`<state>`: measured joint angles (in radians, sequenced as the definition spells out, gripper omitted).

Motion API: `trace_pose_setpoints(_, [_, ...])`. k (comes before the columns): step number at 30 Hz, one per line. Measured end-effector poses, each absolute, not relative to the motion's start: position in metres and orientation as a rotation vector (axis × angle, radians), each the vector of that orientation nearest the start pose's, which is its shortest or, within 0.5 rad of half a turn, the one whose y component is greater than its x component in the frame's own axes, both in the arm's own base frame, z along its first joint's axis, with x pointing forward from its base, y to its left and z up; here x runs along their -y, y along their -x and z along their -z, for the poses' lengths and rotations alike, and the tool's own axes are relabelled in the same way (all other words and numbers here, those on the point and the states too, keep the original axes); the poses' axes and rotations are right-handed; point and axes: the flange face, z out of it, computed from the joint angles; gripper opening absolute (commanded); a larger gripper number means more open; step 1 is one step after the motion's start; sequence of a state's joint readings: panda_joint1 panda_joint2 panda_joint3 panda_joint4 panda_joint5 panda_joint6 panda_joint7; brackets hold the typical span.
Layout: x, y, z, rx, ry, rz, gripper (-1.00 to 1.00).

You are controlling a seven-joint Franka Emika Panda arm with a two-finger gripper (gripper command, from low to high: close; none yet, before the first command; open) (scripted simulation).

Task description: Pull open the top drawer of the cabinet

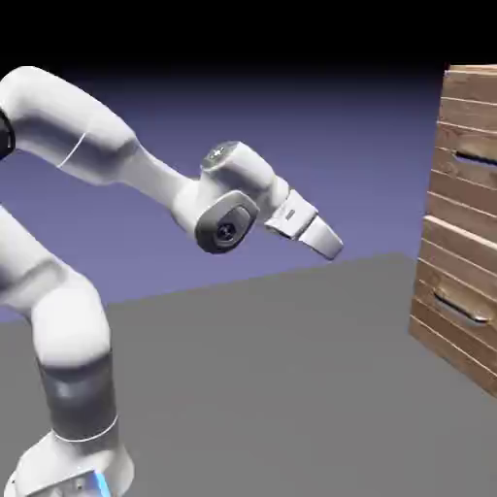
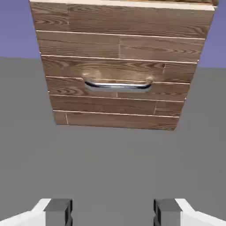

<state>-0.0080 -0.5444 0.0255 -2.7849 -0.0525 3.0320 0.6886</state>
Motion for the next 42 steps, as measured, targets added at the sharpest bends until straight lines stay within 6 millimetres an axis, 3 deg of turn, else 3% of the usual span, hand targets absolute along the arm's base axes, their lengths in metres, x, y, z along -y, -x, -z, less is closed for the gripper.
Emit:
trace_pose_setpoints(9, [-0.06,-0.451,-0.454,0.295,3.059,1.215,0.0])
trace_pose_setpoints(16, [-0.095,-0.488,-0.437,1.327,3.086,1.156,0.0])
trace_pose_setpoints(23, [-0.123,-0.52,-0.419,2.345,2.742,1.004,0.0])
trace_pose_setpoints(31, [-0.142,-0.554,-0.408,3.308,1.969,0.781,0.0])
trace_pose_setpoints(32, [-0.144,-0.558,-0.408,-2.013,-1.093,-0.443,0.0])
trace_pose_setpoints(42, [-0.139,-0.602,-0.422,-2.07,-0.271,-0.182,0.0])
